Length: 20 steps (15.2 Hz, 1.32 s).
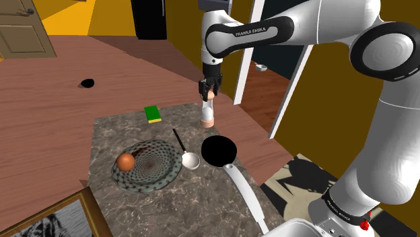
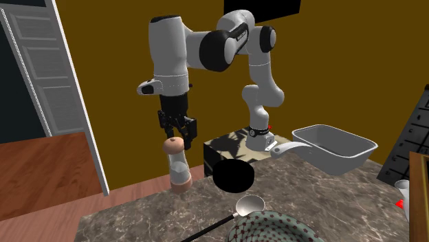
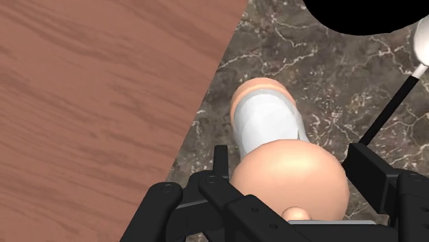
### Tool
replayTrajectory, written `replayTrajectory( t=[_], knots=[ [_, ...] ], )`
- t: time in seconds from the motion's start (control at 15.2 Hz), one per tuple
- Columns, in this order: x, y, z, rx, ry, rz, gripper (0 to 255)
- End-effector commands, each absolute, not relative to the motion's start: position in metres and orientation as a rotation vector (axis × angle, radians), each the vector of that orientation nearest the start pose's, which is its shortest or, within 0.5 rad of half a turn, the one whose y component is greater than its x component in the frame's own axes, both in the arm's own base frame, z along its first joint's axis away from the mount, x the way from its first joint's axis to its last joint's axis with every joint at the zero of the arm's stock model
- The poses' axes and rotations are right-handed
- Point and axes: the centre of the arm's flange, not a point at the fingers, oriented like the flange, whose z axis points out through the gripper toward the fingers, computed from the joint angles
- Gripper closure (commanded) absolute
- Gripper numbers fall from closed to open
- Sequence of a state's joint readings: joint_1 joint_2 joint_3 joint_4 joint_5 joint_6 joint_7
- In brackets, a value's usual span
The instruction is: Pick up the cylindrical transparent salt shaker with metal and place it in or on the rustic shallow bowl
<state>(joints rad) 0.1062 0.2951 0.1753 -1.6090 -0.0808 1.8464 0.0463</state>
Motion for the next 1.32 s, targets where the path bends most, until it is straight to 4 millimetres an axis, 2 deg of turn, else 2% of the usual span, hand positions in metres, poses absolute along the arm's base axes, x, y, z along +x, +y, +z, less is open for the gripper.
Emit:
replayTrajectory(
  t=[0.0, 1.06, 1.25],
  knots=[
    [0.622, 0.161, 0.465, -3.150, -0.401, 0.076, 255],
    [0.622, 0.161, 0.547, -3.150, -0.401, 0.076, 255],
    [0.586, 0.173, 0.560, -3.150, -0.401, 0.076, 255]
  ],
)
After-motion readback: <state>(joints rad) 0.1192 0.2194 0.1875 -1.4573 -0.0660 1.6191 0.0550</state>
